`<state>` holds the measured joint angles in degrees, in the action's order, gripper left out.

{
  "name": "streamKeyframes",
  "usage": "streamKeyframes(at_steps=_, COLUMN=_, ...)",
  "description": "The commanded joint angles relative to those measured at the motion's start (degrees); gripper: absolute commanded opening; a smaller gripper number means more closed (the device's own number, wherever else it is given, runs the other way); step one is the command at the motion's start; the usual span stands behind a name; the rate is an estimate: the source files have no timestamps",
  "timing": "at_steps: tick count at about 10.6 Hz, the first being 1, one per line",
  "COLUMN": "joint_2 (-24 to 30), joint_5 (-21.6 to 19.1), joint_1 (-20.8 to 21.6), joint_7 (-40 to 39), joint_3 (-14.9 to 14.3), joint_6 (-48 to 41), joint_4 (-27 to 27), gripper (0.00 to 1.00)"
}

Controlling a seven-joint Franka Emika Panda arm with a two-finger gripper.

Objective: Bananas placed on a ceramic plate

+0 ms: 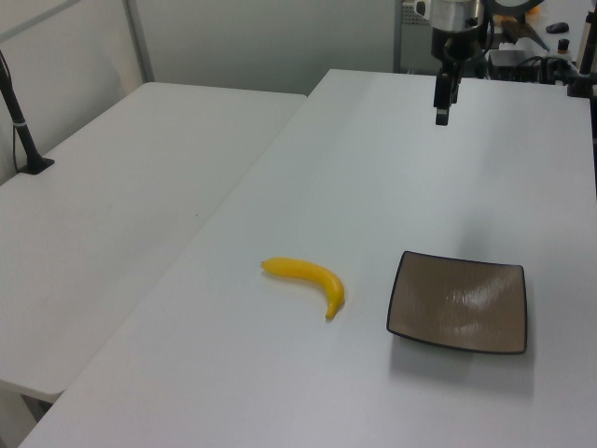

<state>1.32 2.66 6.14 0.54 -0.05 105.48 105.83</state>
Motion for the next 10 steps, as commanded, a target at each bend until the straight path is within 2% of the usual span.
streamKeyframes(at_steps=1, joint_2=0.3, joint_5=-1.3, joint_1=0.2, joint_7=0.9, joint_3=0.1, joint_6=-1.0, joint_4=0.4, gripper=1.0)
streamKeyframes(at_steps=7, joint_2=-1.8, joint_5=-2.5, joint_1=0.5, joint_7=1.0, joint_3=0.9, joint_6=0.4, joint_4=0.4, gripper=1.0)
streamKeyframes(at_steps=10, joint_2=-4.9, joint_5=-5.6, joint_1=0.5, joint_7=7.9, joint_3=3.0, joint_6=5.7, joint_4=0.4, gripper=1.0)
